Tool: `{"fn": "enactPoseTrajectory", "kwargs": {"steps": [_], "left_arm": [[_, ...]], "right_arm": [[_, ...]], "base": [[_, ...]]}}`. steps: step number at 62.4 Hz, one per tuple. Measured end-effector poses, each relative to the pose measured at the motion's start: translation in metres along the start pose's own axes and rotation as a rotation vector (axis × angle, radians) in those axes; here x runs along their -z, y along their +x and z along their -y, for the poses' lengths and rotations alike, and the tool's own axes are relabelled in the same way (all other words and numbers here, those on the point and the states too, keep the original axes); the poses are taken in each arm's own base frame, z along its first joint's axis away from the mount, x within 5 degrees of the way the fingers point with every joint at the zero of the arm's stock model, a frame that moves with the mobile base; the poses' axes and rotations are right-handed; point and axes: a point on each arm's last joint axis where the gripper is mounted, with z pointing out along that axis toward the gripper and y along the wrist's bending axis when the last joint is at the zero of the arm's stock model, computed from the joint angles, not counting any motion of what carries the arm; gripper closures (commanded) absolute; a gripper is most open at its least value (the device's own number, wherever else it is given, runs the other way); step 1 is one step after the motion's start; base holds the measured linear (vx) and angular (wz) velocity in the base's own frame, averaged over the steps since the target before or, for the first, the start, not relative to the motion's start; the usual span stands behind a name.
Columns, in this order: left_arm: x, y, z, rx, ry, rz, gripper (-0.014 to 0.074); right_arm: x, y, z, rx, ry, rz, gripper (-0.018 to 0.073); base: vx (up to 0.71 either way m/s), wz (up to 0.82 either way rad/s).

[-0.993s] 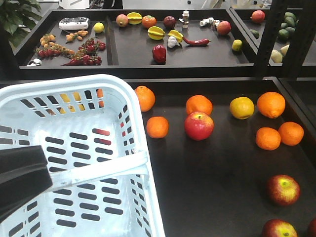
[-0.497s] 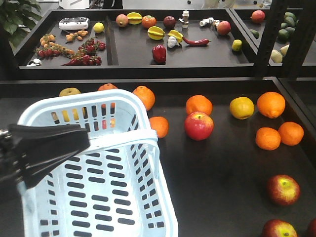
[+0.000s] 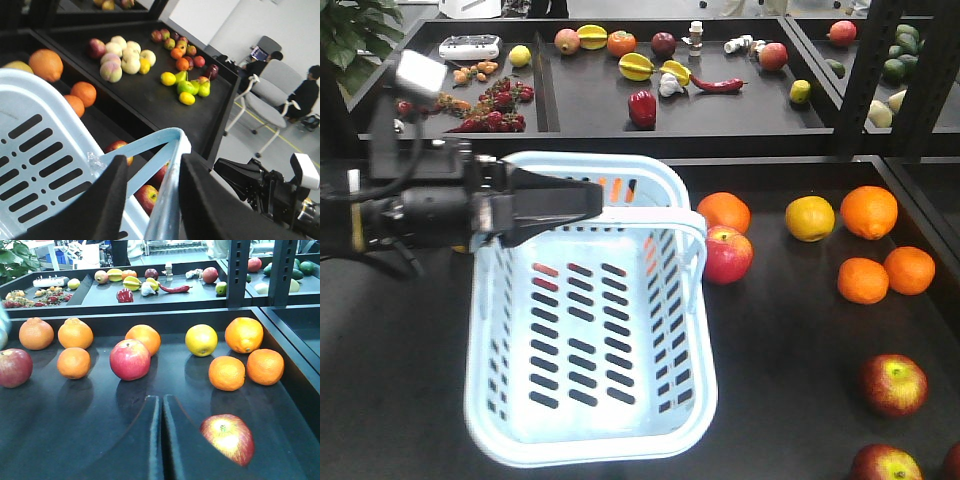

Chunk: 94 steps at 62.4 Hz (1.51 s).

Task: Pick three apples into basket with both arms
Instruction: 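Swing the left gripper to lower the basket over the table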

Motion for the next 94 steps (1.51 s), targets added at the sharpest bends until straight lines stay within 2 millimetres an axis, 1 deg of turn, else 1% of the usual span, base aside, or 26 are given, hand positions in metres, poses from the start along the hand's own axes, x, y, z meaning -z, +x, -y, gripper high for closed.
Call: {"fn": "enactPoseTrajectory", "kwargs": {"steps": [8, 13, 20, 24, 38, 45, 54, 68, 79, 94], "left_arm": [[-0.027, 0.003, -0.026, 0.044, 0.028, -0.054, 0.0603], [-0.045, 0.007, -0.035, 0.056, 0.047, -0.085, 0.0603], [-0.073, 0.020, -0.043, 0.039, 0.082, -0.140, 0.0603], [-0.085, 0.027, -0.047, 0.023, 0.097, -0.166, 0.0603], [-0.113, 0.047, -0.057, 0.046, 0.110, -0.196, 0.0603], [-0.118, 0.051, -0.061, 0.050, 0.104, -0.187, 0.0603], [-0.119, 0.051, -0.062, 0.047, 0.095, -0.179, 0.0597], [-0.119, 0.051, -0.063, 0.049, 0.094, -0.176, 0.0552], [-0.119, 0.051, -0.062, 0.053, 0.094, -0.171, 0.0452], [-0.120, 0.050, -0.062, 0.082, 0.094, -0.169, 0.0248]], "right_arm": [[0.000, 0.000, 0.000, 0.000, 0.000, 0.000, 0.0564], [0.000, 0.000, 0.000, 0.000, 0.000, 0.000, 0.0564], [0.000, 0.000, 0.000, 0.000, 0.000, 0.000, 0.0564], [0.000, 0.000, 0.000, 0.000, 0.000, 0.000, 0.0564], [0.000, 0.000, 0.000, 0.000, 0.000, 0.000, 0.0564], [0.000, 0.000, 0.000, 0.000, 0.000, 0.000, 0.0564], [0.000, 0.000, 0.000, 0.000, 0.000, 0.000, 0.0564], [0.000, 0.000, 0.000, 0.000, 0.000, 0.000, 0.0564], [0.000, 0.000, 0.000, 0.000, 0.000, 0.000, 0.0564], [0.000, 0.000, 0.000, 0.000, 0.000, 0.000, 0.0564]], "base": [[0.00, 0.00], [0.00, 0.00], [0.00, 0.00], [0.00, 0.00], [0.00, 0.00], [0.00, 0.00], [0.00, 0.00], [0.00, 0.00], [0.00, 0.00], [0.00, 0.00]]}}
